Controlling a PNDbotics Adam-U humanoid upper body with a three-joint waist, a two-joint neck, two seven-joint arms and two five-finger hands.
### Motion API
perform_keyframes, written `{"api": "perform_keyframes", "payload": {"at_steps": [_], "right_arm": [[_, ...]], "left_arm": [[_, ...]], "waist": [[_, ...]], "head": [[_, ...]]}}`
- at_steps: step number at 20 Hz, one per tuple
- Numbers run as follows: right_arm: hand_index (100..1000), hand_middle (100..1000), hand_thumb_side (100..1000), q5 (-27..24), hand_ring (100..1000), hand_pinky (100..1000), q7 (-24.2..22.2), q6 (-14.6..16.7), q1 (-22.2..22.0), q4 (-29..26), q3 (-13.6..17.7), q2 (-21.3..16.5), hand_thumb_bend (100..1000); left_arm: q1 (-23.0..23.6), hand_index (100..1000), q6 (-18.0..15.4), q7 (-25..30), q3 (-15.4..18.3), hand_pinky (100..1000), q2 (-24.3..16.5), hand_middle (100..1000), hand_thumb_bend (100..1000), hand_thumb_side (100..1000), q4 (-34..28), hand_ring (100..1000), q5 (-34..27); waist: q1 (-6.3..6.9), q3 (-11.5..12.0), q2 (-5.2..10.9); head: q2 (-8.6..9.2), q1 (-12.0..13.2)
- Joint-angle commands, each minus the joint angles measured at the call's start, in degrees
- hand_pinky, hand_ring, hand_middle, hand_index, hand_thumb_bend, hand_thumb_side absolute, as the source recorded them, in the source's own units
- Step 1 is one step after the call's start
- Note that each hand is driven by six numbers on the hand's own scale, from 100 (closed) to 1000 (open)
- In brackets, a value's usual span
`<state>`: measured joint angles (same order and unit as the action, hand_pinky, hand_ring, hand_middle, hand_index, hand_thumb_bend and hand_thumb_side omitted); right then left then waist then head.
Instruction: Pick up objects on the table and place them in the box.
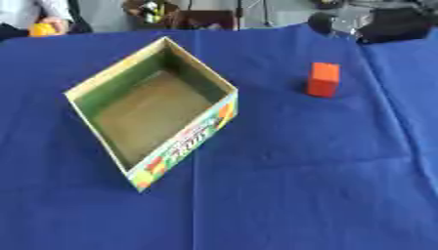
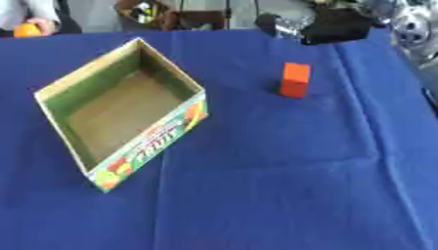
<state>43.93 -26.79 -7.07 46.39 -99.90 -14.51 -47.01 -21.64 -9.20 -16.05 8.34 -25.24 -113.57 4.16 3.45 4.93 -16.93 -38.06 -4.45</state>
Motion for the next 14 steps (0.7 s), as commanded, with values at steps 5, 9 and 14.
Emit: {"api": "perform_keyframes", "payload": {"at_steps": [5, 9, 14], "right_arm": [[961, 905, 989, -1.78, 955, 935, -4.06, -0.08, 1.41, 1.33, 1.2, -0.31, 694], [988, 926, 917, -4.17, 988, 959, -7.56, -0.97, 1.23, 1.73, 1.61, -0.4, 695], [1000, 942, 768, -5.95, 1000, 961, -10.95, -1.69, 1.01, 2.08, 2.11, -0.53, 642]], "left_arm": [[-0.57, 968, 0.17, -0.02, -0.05, 653, -0.81, 845, 174, 1000, -1.02, 832, -0.37], [-0.59, 968, 0.18, -0.12, -0.23, 659, -0.77, 845, 143, 1000, -1.02, 837, -0.42], [-0.6, 970, -0.36, 0.55, -0.37, 644, -0.73, 860, 128, 1000, -1.02, 838, -1.1]], "waist": [[-0.19, 0.02, 1.45], [-0.18, 0.07, 1.35], [-0.13, 0.09, 1.27]], "head": [[1.79, 0.65], [1.33, 0.41], [0.95, 0.17]]}}
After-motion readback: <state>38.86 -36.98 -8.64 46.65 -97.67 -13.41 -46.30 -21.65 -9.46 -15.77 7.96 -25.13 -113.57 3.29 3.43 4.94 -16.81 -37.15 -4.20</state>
